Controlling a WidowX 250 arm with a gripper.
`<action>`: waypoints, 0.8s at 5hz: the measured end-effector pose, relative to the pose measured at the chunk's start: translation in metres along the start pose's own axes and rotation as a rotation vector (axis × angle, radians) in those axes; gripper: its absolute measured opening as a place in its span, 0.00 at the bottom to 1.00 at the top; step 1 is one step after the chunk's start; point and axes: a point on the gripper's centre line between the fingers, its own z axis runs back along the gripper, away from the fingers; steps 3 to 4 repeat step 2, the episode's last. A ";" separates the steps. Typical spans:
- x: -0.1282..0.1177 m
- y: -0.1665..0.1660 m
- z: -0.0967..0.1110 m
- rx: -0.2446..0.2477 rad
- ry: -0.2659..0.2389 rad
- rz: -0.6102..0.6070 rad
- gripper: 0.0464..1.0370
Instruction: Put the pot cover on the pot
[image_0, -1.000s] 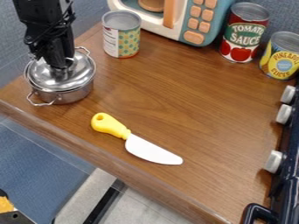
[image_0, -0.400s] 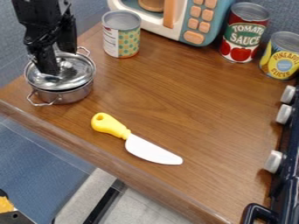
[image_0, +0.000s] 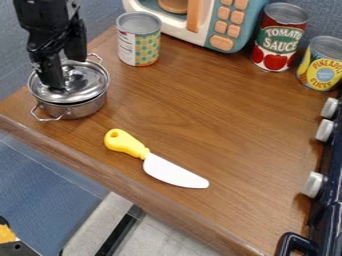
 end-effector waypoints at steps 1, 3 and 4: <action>0.003 0.001 0.003 -0.003 -0.020 0.008 0.96; 0.003 -0.001 0.022 -0.064 -0.027 -0.006 0.96; 0.003 -0.001 0.022 -0.064 -0.027 -0.006 0.96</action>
